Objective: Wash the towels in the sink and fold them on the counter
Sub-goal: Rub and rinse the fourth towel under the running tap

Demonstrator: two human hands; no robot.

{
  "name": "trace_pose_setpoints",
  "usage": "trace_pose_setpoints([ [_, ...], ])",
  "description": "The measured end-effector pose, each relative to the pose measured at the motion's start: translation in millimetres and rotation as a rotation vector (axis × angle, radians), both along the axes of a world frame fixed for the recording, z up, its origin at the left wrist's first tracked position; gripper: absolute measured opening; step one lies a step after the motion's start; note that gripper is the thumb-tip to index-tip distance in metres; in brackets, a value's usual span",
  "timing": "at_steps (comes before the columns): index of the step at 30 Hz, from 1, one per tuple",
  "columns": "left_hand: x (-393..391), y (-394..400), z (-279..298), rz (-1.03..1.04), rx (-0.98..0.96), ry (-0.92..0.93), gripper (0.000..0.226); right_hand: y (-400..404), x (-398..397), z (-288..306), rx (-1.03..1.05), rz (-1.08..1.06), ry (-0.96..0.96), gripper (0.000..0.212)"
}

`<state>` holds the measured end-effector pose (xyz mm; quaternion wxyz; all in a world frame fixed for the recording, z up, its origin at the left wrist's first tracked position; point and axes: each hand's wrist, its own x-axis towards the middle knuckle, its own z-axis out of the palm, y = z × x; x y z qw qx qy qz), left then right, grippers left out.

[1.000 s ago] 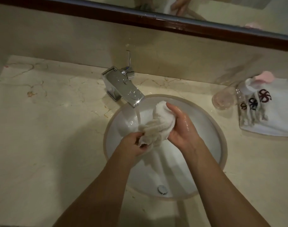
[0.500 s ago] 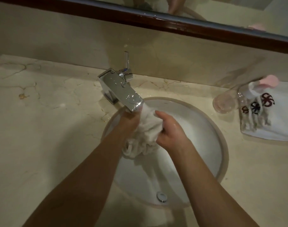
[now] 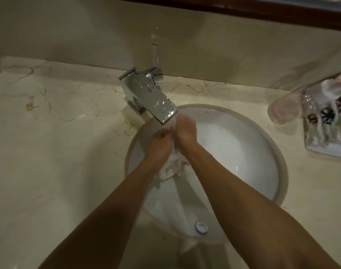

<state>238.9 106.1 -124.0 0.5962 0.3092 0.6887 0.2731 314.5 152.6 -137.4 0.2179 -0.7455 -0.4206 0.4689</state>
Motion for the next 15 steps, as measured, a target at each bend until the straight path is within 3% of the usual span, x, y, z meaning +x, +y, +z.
trace_pose_setpoints([
  [3,-4.2,16.7,3.9,-0.016,-0.023,0.07,0.029,-10.7,-1.9,14.5,0.08,0.064,0.167,0.029],
  [6,-0.3,23.1,12.8,0.017,0.055,0.131,0.029,-6.1,11.1,1.3,-0.045,-0.294,0.289,0.024],
  [8,5.6,20.8,18.9,-0.061,0.061,0.177,0.031,-5.6,19.5,-11.4,-0.269,-0.604,0.572,0.031],
  [11,4.2,14.7,-2.4,-0.05,-0.04,0.151,0.036,-26.9,25.9,-8.7,-0.427,-0.733,0.887,0.038],
  [13,2.5,4.5,-9.3,0.05,-0.085,0.092,0.029,-50.9,38.5,-13.4,-0.497,-0.799,0.957,0.03],
  [15,2.0,-4.3,-10.9,0.046,-0.094,0.122,0.02,-74.8,56.0,-21.8,-0.55,-0.838,1.07,0.039],
])
